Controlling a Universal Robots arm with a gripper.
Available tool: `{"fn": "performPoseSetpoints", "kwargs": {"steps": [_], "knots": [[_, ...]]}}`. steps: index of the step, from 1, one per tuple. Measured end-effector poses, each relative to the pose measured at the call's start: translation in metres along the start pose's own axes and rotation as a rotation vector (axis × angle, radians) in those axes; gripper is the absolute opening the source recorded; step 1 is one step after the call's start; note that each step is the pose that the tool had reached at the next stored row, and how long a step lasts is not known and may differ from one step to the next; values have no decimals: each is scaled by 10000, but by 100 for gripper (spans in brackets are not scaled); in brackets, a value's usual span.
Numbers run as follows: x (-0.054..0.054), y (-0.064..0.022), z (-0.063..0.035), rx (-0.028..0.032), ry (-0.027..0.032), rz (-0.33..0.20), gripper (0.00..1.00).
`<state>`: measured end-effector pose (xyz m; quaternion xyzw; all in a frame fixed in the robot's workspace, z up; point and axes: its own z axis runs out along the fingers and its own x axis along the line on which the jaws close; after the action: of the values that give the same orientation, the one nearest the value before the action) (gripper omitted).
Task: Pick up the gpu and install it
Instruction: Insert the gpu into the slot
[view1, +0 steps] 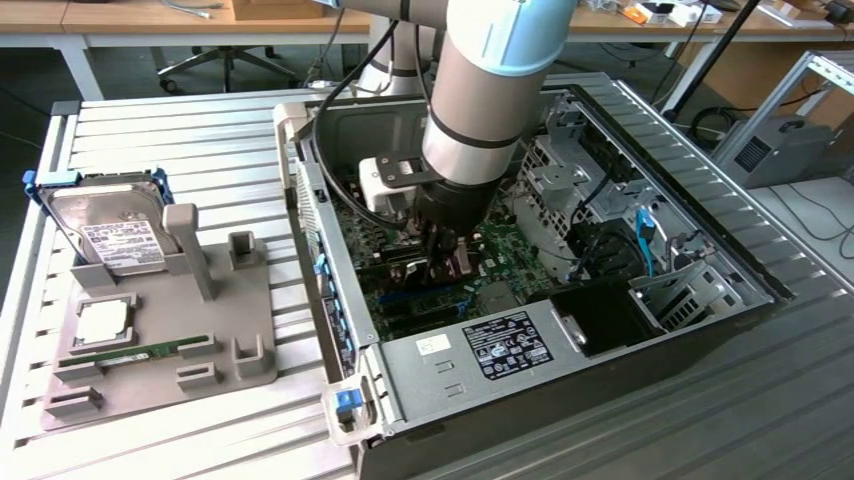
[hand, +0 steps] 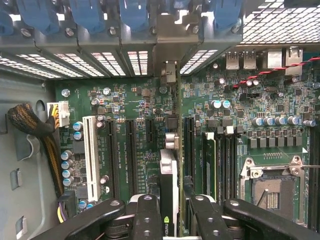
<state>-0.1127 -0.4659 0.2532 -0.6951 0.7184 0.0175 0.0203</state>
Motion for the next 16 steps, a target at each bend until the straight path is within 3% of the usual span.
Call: {"fn": "performPoseSetpoints", "kwargs": {"steps": [7, 8, 9, 10, 16], "knots": [[0, 0, 9, 1, 19, -1, 27], [0, 0, 11, 3, 38, -1, 27], [0, 1, 10, 6, 114, 0, 27], [0, 1, 10, 7, 144, -1, 27], [-2, 2, 9, 3, 161, -64, 27]]}}
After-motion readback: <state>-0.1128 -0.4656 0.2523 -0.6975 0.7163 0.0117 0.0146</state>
